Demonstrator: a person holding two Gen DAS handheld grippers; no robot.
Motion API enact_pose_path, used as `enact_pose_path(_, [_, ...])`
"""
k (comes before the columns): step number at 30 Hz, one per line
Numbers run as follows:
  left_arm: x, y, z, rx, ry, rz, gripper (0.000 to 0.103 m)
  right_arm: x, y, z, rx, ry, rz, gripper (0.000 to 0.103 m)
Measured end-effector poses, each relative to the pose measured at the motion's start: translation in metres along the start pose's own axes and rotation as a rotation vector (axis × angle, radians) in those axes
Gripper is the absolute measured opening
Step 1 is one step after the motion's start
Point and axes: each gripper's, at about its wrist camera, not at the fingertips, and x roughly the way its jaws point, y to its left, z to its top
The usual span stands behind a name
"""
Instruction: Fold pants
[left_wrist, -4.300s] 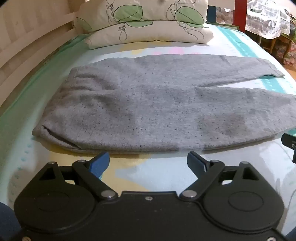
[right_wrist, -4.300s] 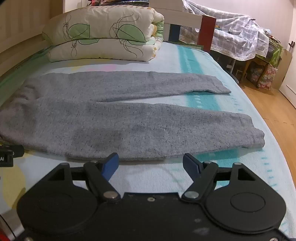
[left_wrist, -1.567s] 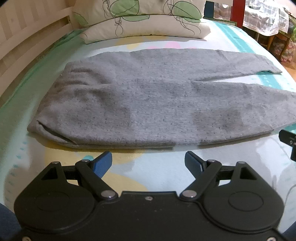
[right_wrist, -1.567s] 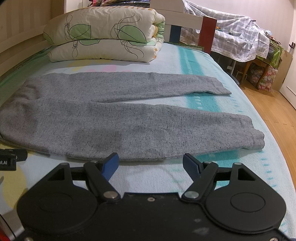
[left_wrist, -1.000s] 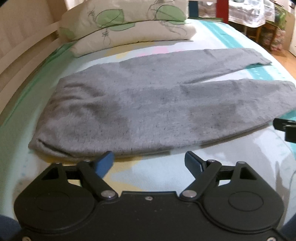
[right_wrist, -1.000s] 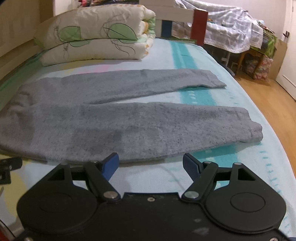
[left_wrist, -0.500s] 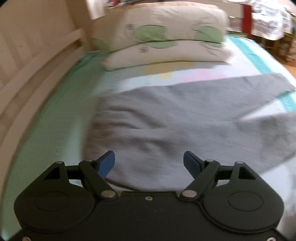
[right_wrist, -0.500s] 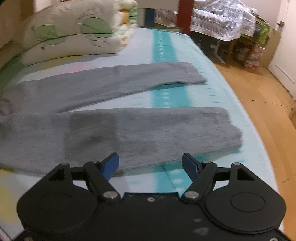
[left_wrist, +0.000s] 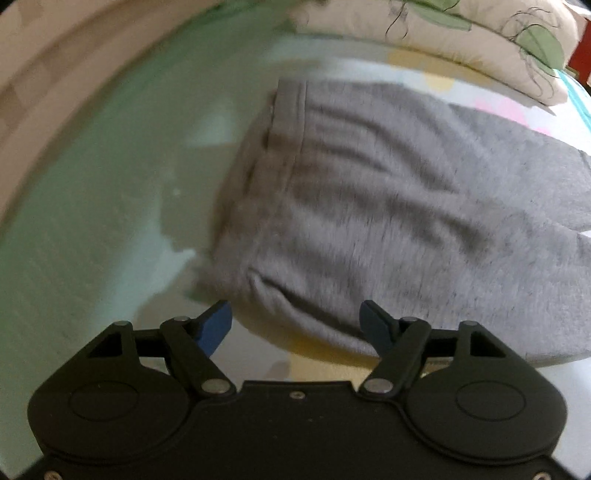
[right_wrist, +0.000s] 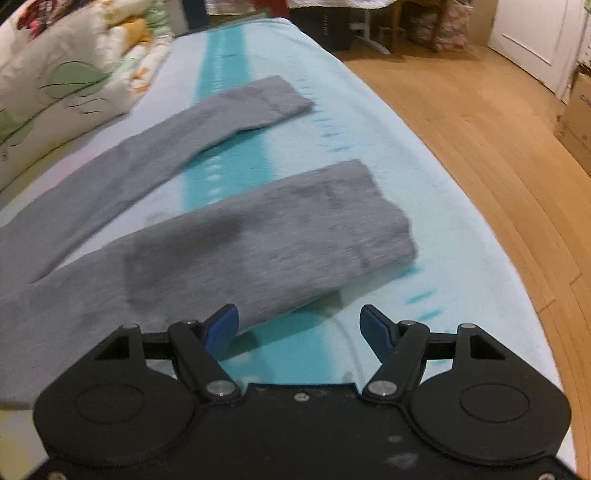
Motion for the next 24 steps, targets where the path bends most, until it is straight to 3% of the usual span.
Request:
enact_pose_path(7, [0.035,0.003,-0.011,-0.083,0.079,-0.087,0.076,0.040,-0.022,0.014,0.114,0.041,0.003,0.071])
enact_pose_path(14, [0.048,0.004,-0.004,-0.159,0.054,-0.178,0.077,0.058,-0.016,0.020,0.222,0.040,0.067,0.069])
enact_pose_path(18, [0.058,0.006,0.001,-0.193,0.069,-0.192,0.077,0.064,-0.001,0.021,0.186,-0.005,0.057,0.068])
enact_pose_path(20, [0.063,0.006,0.001,-0.205,0.074,-0.193,0.079,0.065,0.006,0.019,0.158,-0.025,0.058,0.056])
enact_pose_path(22, [0.066,0.006,0.003,-0.214,0.069,-0.188,0.083,0.067,0.014,0.019,0.120,-0.028,0.064,0.025])
enact_pose_path(24, [0.067,0.005,0.004,-0.221,0.060,-0.184,0.084,0.068,0.022,0.017,0.079,-0.029,0.056,0.018])
